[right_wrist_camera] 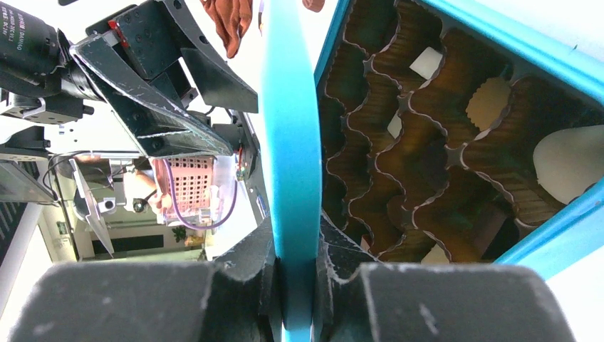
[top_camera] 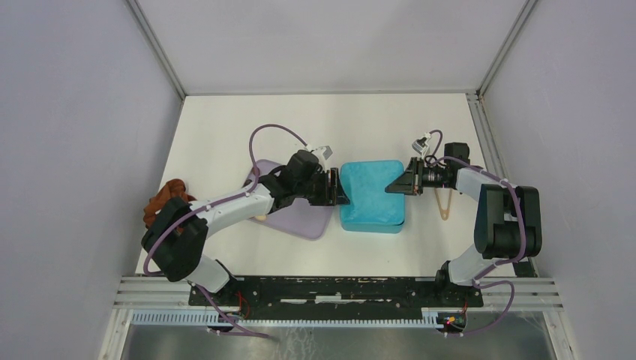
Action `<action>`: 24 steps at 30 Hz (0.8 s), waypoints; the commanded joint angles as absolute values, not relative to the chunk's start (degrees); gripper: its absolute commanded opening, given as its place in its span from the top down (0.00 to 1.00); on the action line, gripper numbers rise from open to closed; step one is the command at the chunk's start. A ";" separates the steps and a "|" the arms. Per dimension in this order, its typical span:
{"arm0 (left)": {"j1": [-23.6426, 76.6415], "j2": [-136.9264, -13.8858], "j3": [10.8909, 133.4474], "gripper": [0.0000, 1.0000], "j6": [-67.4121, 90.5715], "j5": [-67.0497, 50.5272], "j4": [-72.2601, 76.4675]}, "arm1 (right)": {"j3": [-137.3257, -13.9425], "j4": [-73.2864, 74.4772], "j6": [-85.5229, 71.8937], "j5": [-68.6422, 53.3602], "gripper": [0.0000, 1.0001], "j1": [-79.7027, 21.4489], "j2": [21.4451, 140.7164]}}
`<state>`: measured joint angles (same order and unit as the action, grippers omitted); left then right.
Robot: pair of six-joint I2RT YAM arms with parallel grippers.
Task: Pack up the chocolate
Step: Move the packing box to the center of the board.
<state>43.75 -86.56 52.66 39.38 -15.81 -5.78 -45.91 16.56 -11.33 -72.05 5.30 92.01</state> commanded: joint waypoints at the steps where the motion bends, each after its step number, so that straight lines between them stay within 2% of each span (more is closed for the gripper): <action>1: 43.94 -83.94 52.23 0.35 37.70 -15.29 -3.86 | -45.71 14.83 -10.61 -73.08 0.92 6.18 90.99; 24: 44.65 -88.39 52.50 0.37 37.15 -17.93 -4.81 | -49.92 21.83 -3.23 -69.67 0.89 7.07 94.52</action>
<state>43.88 -86.67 52.07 39.38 -16.60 -5.65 -47.09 21.54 -6.17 -71.24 6.81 93.78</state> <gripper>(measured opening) 0.629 0.190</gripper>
